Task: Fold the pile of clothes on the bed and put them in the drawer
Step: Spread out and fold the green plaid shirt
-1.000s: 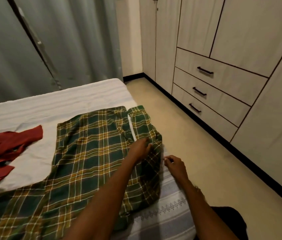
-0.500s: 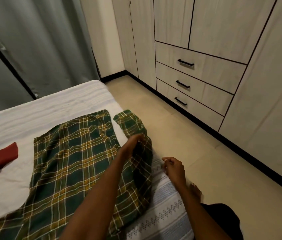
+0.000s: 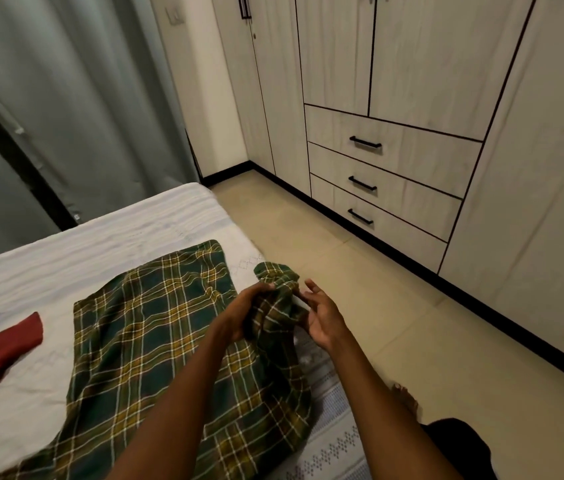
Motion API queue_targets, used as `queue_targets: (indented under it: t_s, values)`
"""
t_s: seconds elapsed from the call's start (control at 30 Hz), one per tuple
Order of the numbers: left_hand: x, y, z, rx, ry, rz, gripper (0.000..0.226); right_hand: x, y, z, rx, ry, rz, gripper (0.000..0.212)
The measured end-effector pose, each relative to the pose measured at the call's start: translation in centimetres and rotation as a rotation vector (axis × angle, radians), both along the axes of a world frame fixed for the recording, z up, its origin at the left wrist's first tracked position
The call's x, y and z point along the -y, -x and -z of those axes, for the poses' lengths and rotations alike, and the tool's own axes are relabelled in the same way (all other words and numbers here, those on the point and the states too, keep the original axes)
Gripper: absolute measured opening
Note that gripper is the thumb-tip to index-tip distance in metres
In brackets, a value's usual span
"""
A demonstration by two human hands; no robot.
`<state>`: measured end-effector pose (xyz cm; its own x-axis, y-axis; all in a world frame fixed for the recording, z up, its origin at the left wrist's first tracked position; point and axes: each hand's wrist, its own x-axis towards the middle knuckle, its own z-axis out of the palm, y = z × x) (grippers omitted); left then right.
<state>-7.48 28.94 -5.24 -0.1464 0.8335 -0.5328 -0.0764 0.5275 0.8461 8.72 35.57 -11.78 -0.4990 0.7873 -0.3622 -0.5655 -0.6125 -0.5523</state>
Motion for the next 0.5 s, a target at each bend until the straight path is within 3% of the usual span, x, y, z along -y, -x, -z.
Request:
queue_targets:
  t_s: [0.1, 0.17, 0.27, 0.33, 0.4, 0.5]
  values:
    - [-0.7, -0.5, -1.0, -0.194, 0.029, 0.201, 0.054, -0.1, -0.1, 0.1, 0.031, -0.022, 0.083, 0.059]
    - [-1.1, -1.0, -1.6, -0.251, 0.017, 0.228, 0.042, -0.1, -1.2, 0.2, 0.026, 0.0, 0.217, 0.054]
    - [-1.7, -2.2, -2.2, -0.126, -0.088, 0.164, 0.032, 0.0, -3.4, 1.4, 0.209, 0.049, 0.335, 0.032]
    - [-1.9, -3.4, -2.8, -0.034, -0.155, 0.159, 0.03, 1.0, -4.8, 2.3, 0.403, 0.083, 0.206, 0.028]
    - [-2.2, -4.2, -3.3, 0.012, -0.2, 0.189, 0.039, 1.5, -5.4, 3.9, 0.411, 0.114, -0.045, 0.051]
    - [-2.3, -4.3, -3.3, 0.077, -0.211, 0.176, 0.052, 1.0, -5.2, 5.8, 0.135, 0.138, -0.172, 0.101]
